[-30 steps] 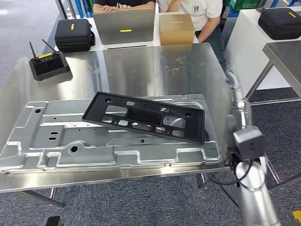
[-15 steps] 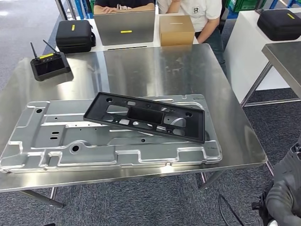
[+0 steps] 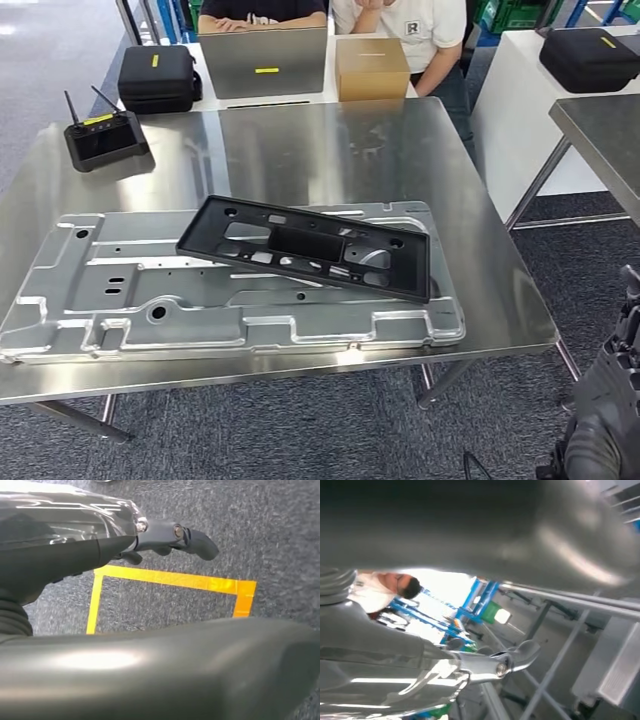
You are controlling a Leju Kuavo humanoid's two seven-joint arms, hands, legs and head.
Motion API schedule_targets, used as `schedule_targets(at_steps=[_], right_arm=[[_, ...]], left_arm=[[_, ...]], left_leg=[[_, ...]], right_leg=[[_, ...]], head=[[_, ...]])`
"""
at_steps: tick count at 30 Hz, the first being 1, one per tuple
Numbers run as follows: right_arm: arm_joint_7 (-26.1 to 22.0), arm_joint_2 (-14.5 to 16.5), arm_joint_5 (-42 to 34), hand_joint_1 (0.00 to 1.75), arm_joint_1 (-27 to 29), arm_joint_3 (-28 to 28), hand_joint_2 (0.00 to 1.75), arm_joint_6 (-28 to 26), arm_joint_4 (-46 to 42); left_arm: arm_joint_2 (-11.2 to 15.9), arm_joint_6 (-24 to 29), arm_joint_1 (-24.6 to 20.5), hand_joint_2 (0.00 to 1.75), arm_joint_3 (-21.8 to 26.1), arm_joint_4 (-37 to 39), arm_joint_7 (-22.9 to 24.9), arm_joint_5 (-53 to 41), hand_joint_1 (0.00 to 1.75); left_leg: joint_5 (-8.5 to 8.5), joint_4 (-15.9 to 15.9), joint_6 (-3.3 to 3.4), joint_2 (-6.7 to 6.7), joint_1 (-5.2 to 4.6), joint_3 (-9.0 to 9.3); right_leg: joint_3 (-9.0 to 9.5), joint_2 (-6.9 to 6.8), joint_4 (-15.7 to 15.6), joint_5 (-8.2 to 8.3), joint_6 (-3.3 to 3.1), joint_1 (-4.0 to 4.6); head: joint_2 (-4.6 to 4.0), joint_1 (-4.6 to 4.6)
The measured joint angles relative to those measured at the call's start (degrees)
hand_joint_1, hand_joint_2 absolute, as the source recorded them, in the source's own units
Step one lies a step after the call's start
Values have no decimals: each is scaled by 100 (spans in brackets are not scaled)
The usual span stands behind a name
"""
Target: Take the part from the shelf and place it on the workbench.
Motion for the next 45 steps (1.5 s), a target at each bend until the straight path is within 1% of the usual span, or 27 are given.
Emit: schedule_targets(at_steps=[4,6,8,9,10,11,14,16,19,21,23,24,25,26,27,29,31,32,34,35,37,39,40,41,42,44,45], right_arm=[[-54,5,-11,0,193,-11,0,0,-25],[-74,34,-69,0,267,-30,0,48,-21],[-79,94,-155,0,342,-76,0,135,-2],[-80,133,-194,0,379,-109,0,191,13],[-81,176,-225,0,415,-147,0,251,30],[-81,225,-256,0,445,-190,0,310,49],[-81,393,-320,0,520,-335,0,408,98],[-81,508,-371,0,561,-438,0,447,136],[-81,681,-505,0,627,-617,0,539,184],[-70,820,-673,0,709,-812,0,655,225],[-37,992,-852,0,784,-1078,0,835,303],[-10,1085,-921,0,818,-1225,0,955,353],[14,1187,-972,0,849,-1379,0,1089,413],[36,1298,-1006,0,874,-1543,0,1239,476],[70,1410,-1022,0,888,-1707,0,1391,537],[201,1647,-1012,0,877,-2040,0,1697,669],[387,1890,-959,0,840,-2387,0,1979,838],[483,2007,-920,0,811,-2579,0,2099,956],[664,2193,-820,0,741,-2963,0,2254,1265],[730,2265,-763,0,702,-3146,0,2302,1446],[782,2386,-657,0,636,-3485,0,2354,1821],[810,2471,-572,0,548,-3819,0,2387,2231],[821,2503,-526,0,489,-3995,0,2414,2454],[823,2531,-472,0,431,-4185,0,2446,2679],[821,2558,-415,0,378,-4374,0,2481,2890],[814,2599,-290,0,271,-4740,0,2553,3269],[813,2615,-217,0,212,-4911,0,2586,3439]], left_arm=[[4,26,-3,0,3,0,50,-2,0],[3,38,-5,0,7,0,34,4,0],[3,44,-4,0,15,0,-7,20,0],[3,49,-2,0,23,0,-29,34,0],[3,55,-1,0,36,-1,-48,54,0],[7,60,-1,0,54,-2,-66,77,0],[33,57,-14,0,115,-10,-122,142,0],[55,47,-27,0,146,-16,-148,179,0],[66,38,-31,0,183,-19,-160,207,0],[68,28,-38,0,208,-20,-164,214,0],[67,17,-34,0,238,-20,-165,219,0],[66,15,-28,0,252,-20,-163,221,0],[64,13,-24,0,263,-20,-161,222,0],[64,11,-23,0,271,-20,-160,222,0],[63,11,-24,0,278,-20,-157,222,0],[62,9,-28,0,287,-20,-151,221,0],[60,6,-31,0,296,-20,-142,220,0],[60,4,-31,0,302,-20,-139,219,0],[60,-1,-27,0,320,-20,-136,216,0],[58,-4,-23,0,328,-21,-134,214,0],[55,-8,-18,0,340,-22,-124,211,0],[53,-9,-14,0,356,-22,-116,207,0],[53,-9,-14,0,366,-22,-116,203,0],[53,-9,-13,0,375,-22,-115,198,0],[53,-9,-13,0,384,-22,-114,193,0],[54,-8,-18,0,398,-22,-110,186,0],[54,-7,-23,0,404,-23,-109,185,0]], left_leg=[[-60,92,-107,-12,-10,-94],[-364,439,-160,-13,-1,-240],[-777,1125,-185,-13,5,-496],[-888,1405,-185,-13,5,-587],[-890,1519,-173,-13,3,-600],[-776,1401,-147,-13,-2,-503],[-279,256,-3,-16,-63,151],[-181,-140,44,-20,-116,341],[-44,-194,77,-8,-131,267],[101,-232,137,16,-100,151],[212,-222,167,38,-93,-5],[262,-207,168,49,-95,-87],[310,-184,167,60,-97,-172],[350,-152,162,70,-96,-257],[378,-110,153,76,-92,-336],[407,1,125,79,-92,-471],[439,88,78,77,-103,-554],[468,110,45,75,-106,-583],[509,123,-25,66,-98,-628],[436,168,-59,55,-92,-664],[7,523,-127,33,-64,-783],[-481,1185,-182,27,-33,-924],[-570,1449,-196,27,-23,-946],[-528,1558,-203,27,-17,-894],[-382,1462,-202,26,-11,-748],[-69,741,-182,16,-5,-199],[-10,302,-157,3,-8,92]], right_leg=[[-47,-1,-99,-62,-189,-3],[-110,-20,-114,-30,-269,-16],[-182,-47,-113,15,-332,2],[-216,-61,-112,41,-353,16],[-248,-71,-112,69,-367,32],[-276,-78,-111,98,-372,49],[-333,-82,-112,191,-349,83],[-357,-89,-122,270,-288,74],[-388,-81,-156,348,-184,51],[-467,-55,49,33,-150,54],[-614,-41,649,-512,-125,51],[-670,-40,990,-688,-105,50],[-671,-40,1230,-737,-85,49],[-582,-40,1289,-662,-69,47],[-390,-41,1127,-507,-57,45],[194,-42,339,-271,-60,47],[590,-40,-299,-285,-100,65],[646,-39,-426,-325,-124,78],[597,-54,-467,-286,-207,72],[548,-67,-478,-243,-272,61],[411,-96,-493,-130,-376,39],[252,-102,-481,-14,-394,43],[174,-107,-471,41,-387,45],[97,-113,-457,92,-376,45],[24,-118,-442,139,-361,44],[-95,-120,-407,223,-315,44],[-136,-117,-389,264,-284,49]], head=[[0,10],[0,9],[0,9],[0,10],[0,10],[0,10],[0,10],[0,9],[0,8],[0,11],[0,14],[0,14],[0,14],[0,14],[0,14],[0,14],[0,12],[0,11],[0,10],[0,9],[0,7],[0,6],[0,6],[0,6],[0,6],[0,6],[0,6]])
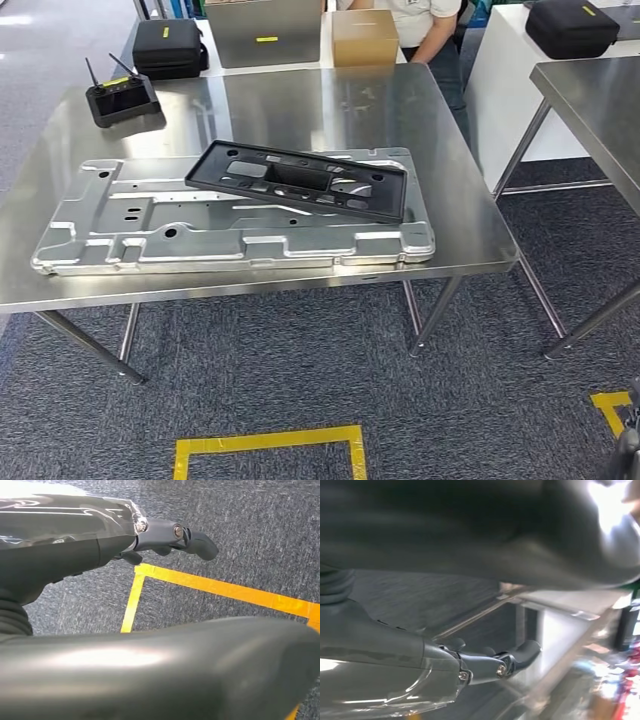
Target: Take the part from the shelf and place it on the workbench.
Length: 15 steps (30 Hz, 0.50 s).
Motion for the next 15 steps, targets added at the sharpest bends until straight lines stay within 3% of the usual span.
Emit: schedule_targets(at_steps=[2,4,5,6,7,9,10,11,12,13,15], right_arm=[[-1,22,204,0,-137,-338,0,58,338],[-6,37,485,0,-284,-683,0,96,698],[-20,45,639,0,-359,-870,0,106,901],[-35,51,790,0,-428,-1048,0,104,1095],[-52,55,954,0,-507,-1229,0,94,1298],[-83,57,1316,0,-685,-1582,0,54,1712],[-97,55,1525,0,-785,-1762,0,14,1929],[-120,49,1739,0,-884,-1944,0,-43,2151],[-139,38,1961,0,-983,-2125,0,-122,2376],[-152,21,2170,0,-1080,-2295,0,-214,2597],[-138,-31,2574,0,-1269,-2590,0,-457,3038]], left_arm=[[-1,4,-12,0,10,-1,4,-8,0],[-2,5,-14,0,15,0,11,-19,0],[-2,6,-15,0,17,0,16,-24,0],[-2,6,-14,0,18,0,20,-31,0],[-2,6,-13,0,19,-1,23,-43,0],[-1,5,-11,0,20,-1,24,-71,0],[-1,5,-12,0,20,-1,24,-85,0],[-1,4,-16,0,19,-1,24,-93,0],[-1,3,-19,0,19,-1,24,-101,0],[-1,3,-22,0,19,-1,24,-113,0],[-3,2,-33,0,19,-1,24,-142,0]], left_leg=[[-36,-536,48,-24,-20,314],[-17,-616,115,-20,-26,268],[32,-620,164,-7,-21,203],[98,-624,216,8,-16,124],[172,-627,261,24,-14,38],[307,-611,308,50,-47,-140],[369,-593,320,64,-66,-235],[423,-564,328,76,-84,-331],[468,-525,329,84,-98,-428],[505,-480,325,89,-109,-520],[562,-374,305,94,-130,-672]], right_leg=[[-54,5,16,96,70,8],[-113,12,10,192,143,4],[-159,22,33,146,169,1],[-213,34,129,-11,184,-1],[-280,46,331,-275,189,-5],[-414,60,1010,-843,192,-4],[-444,63,1343,-974,198,-4],[-411,66,1549,-960,199,-2],[-287,68,1561,-833,195,1],[-69,71,1367,-666,179,8],[553,72,556,-500,118,37]], head=[[0,2],[0,2],[0,3],[0,7],[0,11],[0,19],[0,20],[0,20],[0,20],[0,20],[0,20]])
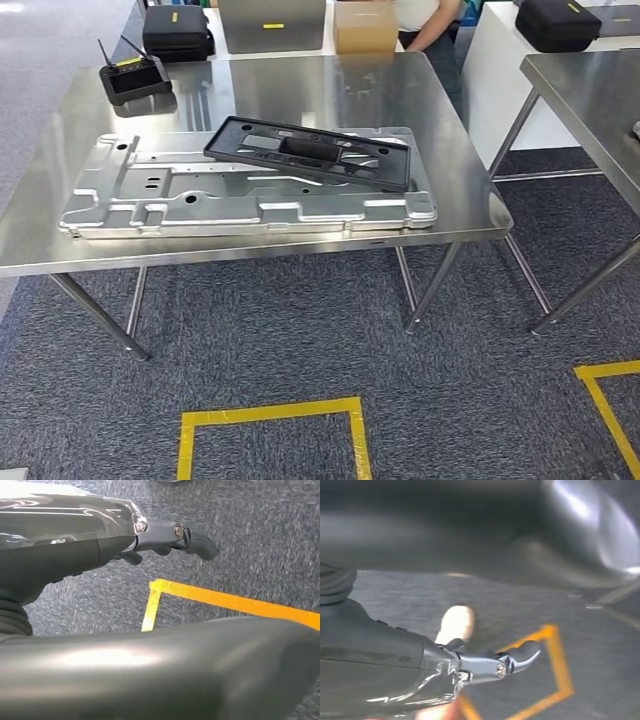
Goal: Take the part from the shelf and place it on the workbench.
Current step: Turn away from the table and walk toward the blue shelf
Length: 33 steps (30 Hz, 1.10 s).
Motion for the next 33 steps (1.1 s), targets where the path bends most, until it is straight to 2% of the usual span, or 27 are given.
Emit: schedule_targets(at_steps=[1,2,3,5,6,7,9,10,11,12,13,15,16,17,18,20,21,22,24,25,26,27,28,30,31,32,33], right_arm=[[46,-42,201,0,-96,-136,0,-163,244],[101,-87,386,0,-184,-266,0,-336,493],[184,-143,562,0,-260,-395,0,-517,758],[402,-257,855,0,-377,-613,0,-845,1302],[532,-322,993,0,-426,-706,0,-1004,1588],[660,-390,1121,0,-471,-783,0,-1161,1896],[883,-542,1318,0,-544,-909,0,-1402,2515],[983,-615,1396,0,-573,-953,0,-1480,2795],[1077,-679,1465,0,-600,-985,0,-1535,3049],[1157,-731,1524,0,-623,-1007,0,-1579,3261],[1246,-780,1585,0,-647,-1019,0,-1628,3464],[1443,-860,1701,0,-692,-1030,0,-1704,3835],[1554,-896,1766,0,-713,-1030,0,-1737,4001],[1653,-926,1828,0,-731,-1029,0,-1768,4156],[1733,-955,1885,0,-746,-1029,0,-1792,4289],[1842,-997,1986,0,-767,-1028,0,-1819,4520],[1883,-1015,2033,0,-771,-1027,0,-1820,4616],[1915,-1029,2083,0,-770,-1024,0,-1818,4701],[1968,-1052,2181,0,-773,-1012,0,-1811,4841],[1987,-1061,2225,0,-775,-1003,0,-1804,4898],[2005,-1068,2266,0,-777,-992,0,-1795,4951],[2018,-1072,2297,0,-778,-982,0,-1787,4996],[2027,-1074,2330,0,-778,-971,0,-1782,5035],[2030,-1081,2374,0,-788,-950,0,-1777,5084],[2033,-1087,2391,0,-797,-937,0,-1774,5100],[2040,-1093,2405,0,-806,-924,0,-1770,5114],[2053,-1099,2417,0,-811,-907,0,-1766,5130]], left_arm=[[-2,-1,-6,0,0,0,1,-19,0],[-3,-2,-12,0,0,0,1,-34,0],[-4,-4,-14,0,-1,0,6,-50,0],[-3,-7,-7,0,-3,0,27,-87,0],[-3,-11,0,0,-5,0,41,-107,0],[-4,-17,7,0,-7,0,50,-131,0],[-7,-30,7,0,-9,0,57,-167,0],[-7,-33,4,0,-11,0,57,-182,0],[-7,-36,3,0,-12,0,58,-193,0],[-7,-37,2,0,-13,0,60,-205,0],[-7,-37,1,0,-14,0,62,-219,0],[-7,-37,-13,0,-18,0,67,-244,0],[-7,-37,-24,0,-21,0,70,-255,0],[-7,-37,-35,0,-26,0,74,-266,0],[-7,-37,-44,0,-30,0,81,-274,0],[-12,-37,-47,0,-37,0,98,-291,0],[-16,-37,-46,0,-39,0,107,-296,0],[-21,-34,-43,0,-40,0,114,-300,0],[-25,-30,-41,0,-42,0,122,-305,0],[-25,-28,-40,0,-43,0,124,-308,0],[-26,-28,-40,0,-45,0,126,-311,0],[-26,-28,-41,0,-46,0,128,-314,0],[-26,-27,-43,0,-48,0,130,-316,0],[-30,-23,-46,0,-50,0,131,-318,0],[-33,-22,-47,0,-51,0,130,-319,0],[-37,-22,-49,0,-51,0,129,-319,0],[-40,-22,-50,0,-52,0,128,-319,0]], left_leg=[[32,46,-20,1,-12,-54],[70,80,-44,4,-18,-97],[113,101,-71,6,-24,-132],[130,126,-133,-12,-14,-196],[-5,201,-171,-31,-3,-232],[-245,367,-212,-50,15,-277],[-831,992,-288,-69,62,-388],[-995,1333,-313,-70,82,-426],[-1013,1569,-332,-70,97,-415],[-906,1637,-343,-70,111,-331],[-732,1499,-346,-70,123,-150],[-506,743,-329,-77,130,452],[-515,314,-305,-81,126,748],[-566,1,-282,-85,117,950],[-609,-176,-263,-87,105,1042],[-579,-230,-194,-68,102,962],[-523,-233,-142,-53,107,888],[-451,-233,-90,-37,113,802],[-311,-216,-29,-19,101,618],[-248,-194,-21,-12,89,517],[-189,-161,-16,-6,78,410],[-139,-118,-15,0,71,301],[-96,-69,-20,2,64,193],[-25,31,-43,1,51,12],[6,77,-64,0,40,-52],[45,111,-89,0,34,-100],[89,133,-120,1,31,-137]], right_leg=[[261,0,-392,-24,-30,15],[430,-1,-668,-73,-52,31],[498,-2,-815,-100,-67,43],[427,-15,-855,-51,-132,24],[365,-25,-863,5,-179,10],[288,-36,-870,74,-220,-6],[111,-49,-844,205,-252,-5],[11,-54,-819,264,-247,-6],[-95,-60,-784,320,-239,-7],[-202,-65,-743,368,-227,-9],[-307,-68,-700,413,-211,-11],[-471,-67,-607,490,-164,-8],[-526,-65,-567,526,-133,-1],[-564,-65,-538,569,-101,5],[-600,-67,-522,619,-68,9],[-686,-60,-504,688,0,2],[-737,-48,-445,592,23,-3],[-795,-35,-305,392,38,-5],[-926,-16,287,-201,52,-11],[-976,-11,648,-404,60,-10],[-981,-8,930,-475,67,-9],[-909,-5,1050,-412,69,-8],[-746,-3,969,-262,65,-7],[-177,2,294,-23,24,5],[126,4,-140,-15,-5,14],[342,6,-478,-51,-32,29],[463,7,-693,-96,-51,45]], head=[[0,-4],[0,-7],[0,-9],[0,-14],[0,-18],[0,-21],[0,-28],[0,-29],[0,-30],[0,-31],[0,-31],[0,-32],[0,-32],[0,-31],[0,-31],[0,-30],[0,-29],[0,-27],[0,-24],[0,-24],[0,-25],[0,-25],[0,-25],[0,-24],[0,-25],[0,-26],[0,-27]])
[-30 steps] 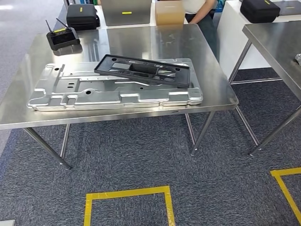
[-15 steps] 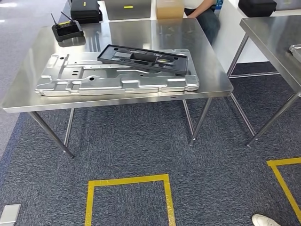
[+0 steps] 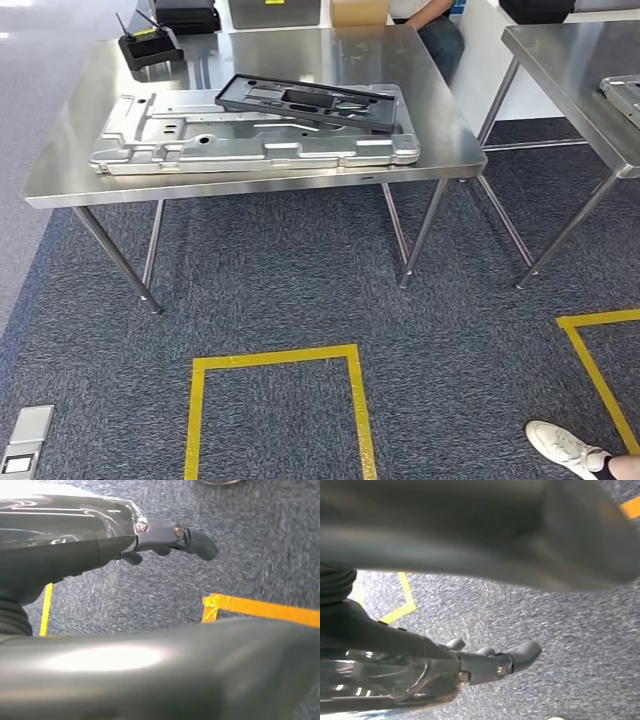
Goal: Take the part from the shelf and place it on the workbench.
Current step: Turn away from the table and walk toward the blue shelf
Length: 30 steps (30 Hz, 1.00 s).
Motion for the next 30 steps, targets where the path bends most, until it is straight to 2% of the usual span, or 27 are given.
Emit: schedule_targets(at_steps=[2,3,4,5,6,7,8,9,10,11,12,13,14,15,16,18,19,20,22,23,24,25,28,29,30], right_arm=[[48,-3,25,0,1,26,0,16,39],[68,-4,39,0,4,38,0,26,58],[84,-4,53,0,6,45,0,39,74],[90,-5,66,0,8,52,0,50,89],[98,-6,75,0,12,60,0,59,99],[110,-7,81,0,17,65,0,66,109],[126,-7,87,0,19,68,44,74,119],[149,-8,96,0,18,70,87,88,129],[168,-8,106,0,18,73,131,103,139],[179,-7,115,0,17,75,175,121,149],[184,-6,124,0,14,78,175,140,161],[178,-5,133,0,11,80,175,155,171],[170,-4,144,0,7,82,175,171,178],[163,-4,156,0,3,84,175,184,183],[158,-4,167,0,1,84,175,196,186],[156,-7,184,0,1,85,175,216,192],[157,-9,190,0,5,85,175,227,197],[159,-13,195,0,8,86,175,237,203],[175,-20,198,0,12,86,175,274,215],[188,-25,198,0,14,86,175,296,221],[207,-28,198,0,17,86,175,317,227],[233,-30,197,0,20,86,175,335,233],[356,-41,182,0,13,86,175,400,245],[407,-45,175,0,7,86,175,428,251],[456,-49,170,0,5,86,175,456,258]], left_arm=[[-1,1,5,0,-2,0,1,0,0],[-1,3,10,0,-4,0,5,-1,0],[-3,5,19,0,-5,0,13,-1,0],[-4,8,23,0,-6,0,19,-2,0],[-6,13,28,0,-7,0,26,-3,0],[-7,16,31,0,-7,0,36,-8,0],[-7,21,33,0,-7,0,44,-15,0],[-7,26,34,0,-7,0,54,-23,0],[-7,30,36,0,-7,0,62,-30,0],[-7,34,35,0,-7,0,66,-33,0],[-8,40,32,0,-7,0,72,-35,0],[-8,47,26,0,-8,0,86,-35,0],[-8,52,20,0,-9,0,103,-36,0],[-8,57,14,0,-10,0,125,-36,0],[-8,58,11,0,-11,0,151,-35,0],[-14,59,17,0,-13,0,228,-34,0],[-17,61,21,44,-13,0,270,-34,0],[-21,64,26,87,-13,0,308,-33,0],[-24,70,35,175,-13,0,350,-34,0],[-25,71,41,175,-13,0,362,-37,0],[-26,70,45,175,-13,0,369,-39,0],[-26,70,47,175,-13,0,373,-40,0],[-30,57,38,175,-13,0,361,-41,0],[-32,48,33,175,-14,0,348,-41,0],[-34,38,30,175,-14,0,332,-42,0]], left_leg=[[75,21,-62,-6,5,-73],[9,60,-97,-21,9,-120],[-157,173,-135,-39,17,-172],[-423,391,-173,-56,36,-233],[-712,696,-211,-66,52,-293],[-930,1038,-240,-68,70,-342],[-1027,1324,-262,-68,83,-360],[-980,1464,-275,-68,92,-317],[-831,1405,-280,-68,101,-181],[-656,1143,-276,-69,107,50],[-534,740,-262,-72,110,357],[-495,299,-236,-75,105,668],[-522,-48,-205,-77,97,894],[-575,-261,-174,-78,85,1020],[-604,-346,-140,-77,74,1045],[-558,-373,-54,-62,88,982],[-517,-379,-4,-50,98,943],[-474,-385,37,-38,106,899],[-421,-359,71,-24,90,802],[-404,-336,72,-20,82,757],[-394,-308,72,-17,75,718],[-390,-279,72,-16,70,689],[-405,-198,44,-18,52,640],[-409,-174,23,-17,42,616],[-407,-156,-1,-16,33,590]], right_leg=[[-43,-8,-98,20,-54,-7],[-104,-18,-107,64,-101,-23],[-179,-30,-115,124,-151,-40],[-259,-43,-118,188,-189,-51],[-339,-51,-115,251,-209,-48],[-417,-58,-109,311,-213,-46],[-497,-66,-98,368,-208,-44],[-576,-72,-83,419,-200,-43],[-657,-76,-60,462,-187,-44],[-732,-78,-31,499,-170,-45],[-794,-78,2,528,-149,-45],[-842,-76,38,552,-125,-39],[-874,-75,67,577,-93,-33],[-899,-76,88,607,-58,-28],[-920,-77,99,643,-20,-24],[-977,-66,140,644,47,-32],[-1035,-53,249,544,69,-35],[-1131,-39,475,366,86,-38],[-1399,-19,1209,-77,112,-40],[-1494,-15,1536,-218,124,-40],[-1502,-13,1690,-256,130,-39],[-1395,-12,1605,-182,129,-39],[-743,-10,516,251,70,-24],[-615,-9,253,307,38,-15],[-566,-8,123,311,9,-5]], head=[[0,-2],[0,-3],[0,-7],[0,-10],[0,-14],[0,-16],[0,-16],[0,-16],[0,-16],[0,-15],[0,-15],[0,-15],[0,-15],[0,-14],[0,-13],[0,-11],[0,-9],[0,-7],[0,-4],[0,-4],[0,-4],[0,-4],[0,-4],[0,-4],[0,-4]])
